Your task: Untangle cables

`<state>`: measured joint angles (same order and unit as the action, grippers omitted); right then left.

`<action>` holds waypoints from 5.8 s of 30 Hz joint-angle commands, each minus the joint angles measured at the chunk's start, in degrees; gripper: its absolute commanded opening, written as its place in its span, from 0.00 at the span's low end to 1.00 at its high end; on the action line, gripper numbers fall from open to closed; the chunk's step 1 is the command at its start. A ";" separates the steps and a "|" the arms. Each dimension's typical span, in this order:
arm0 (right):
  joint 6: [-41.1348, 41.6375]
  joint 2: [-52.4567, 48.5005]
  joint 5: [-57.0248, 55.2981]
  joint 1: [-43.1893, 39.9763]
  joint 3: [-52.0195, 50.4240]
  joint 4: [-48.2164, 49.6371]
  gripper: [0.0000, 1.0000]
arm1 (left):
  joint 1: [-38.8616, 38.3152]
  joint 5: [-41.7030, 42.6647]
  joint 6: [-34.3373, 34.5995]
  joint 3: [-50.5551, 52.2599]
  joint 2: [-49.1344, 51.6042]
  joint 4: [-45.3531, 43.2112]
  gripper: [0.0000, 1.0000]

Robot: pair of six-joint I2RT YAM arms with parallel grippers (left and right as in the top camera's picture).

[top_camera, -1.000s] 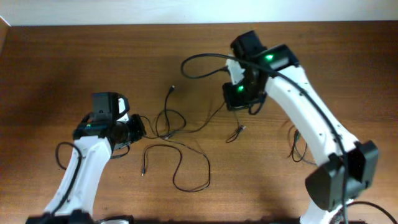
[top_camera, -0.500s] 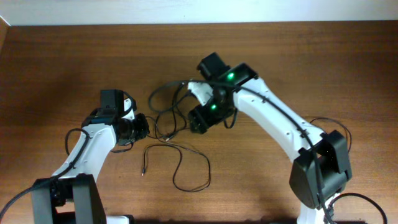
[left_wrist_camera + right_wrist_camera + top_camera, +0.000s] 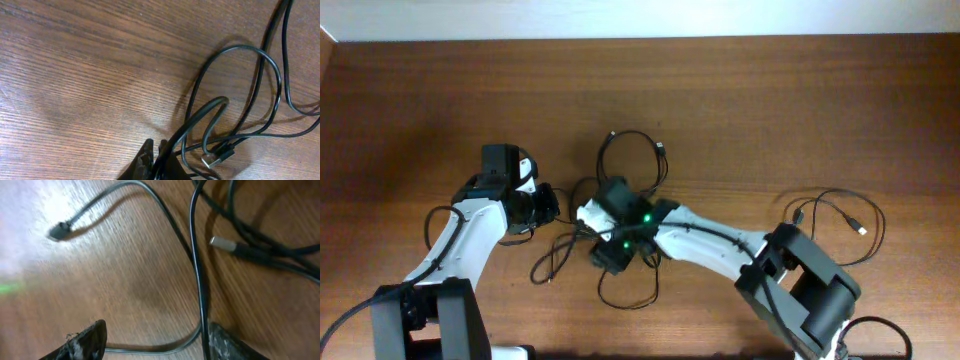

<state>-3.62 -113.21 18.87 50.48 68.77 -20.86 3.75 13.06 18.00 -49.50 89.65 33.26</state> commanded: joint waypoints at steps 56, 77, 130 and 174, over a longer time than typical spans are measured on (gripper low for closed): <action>-0.44 51.12 -5.18 -10.03 10.75 -5.66 0.04 | 0.15 -3.50 0.37 -0.20 0.52 0.04 0.01; 3.85 39.98 10.91 -55.04 10.75 10.95 0.04 | 0.15 -3.50 0.37 -0.20 0.52 0.20 0.02; 1.77 2.14 -1.31 -55.69 8.55 -22.53 0.56 | 0.15 -3.48 0.37 -0.20 3.04 -0.46 0.00; -1.73 -3.37 -9.03 -4.28 9.27 10.93 0.96 | 28.68 -0.44 4.90 -29.16 2.16 21.94 0.99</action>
<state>-5.15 -114.04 10.81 45.23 77.45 -11.70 32.01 12.21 22.17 -77.58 91.94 55.09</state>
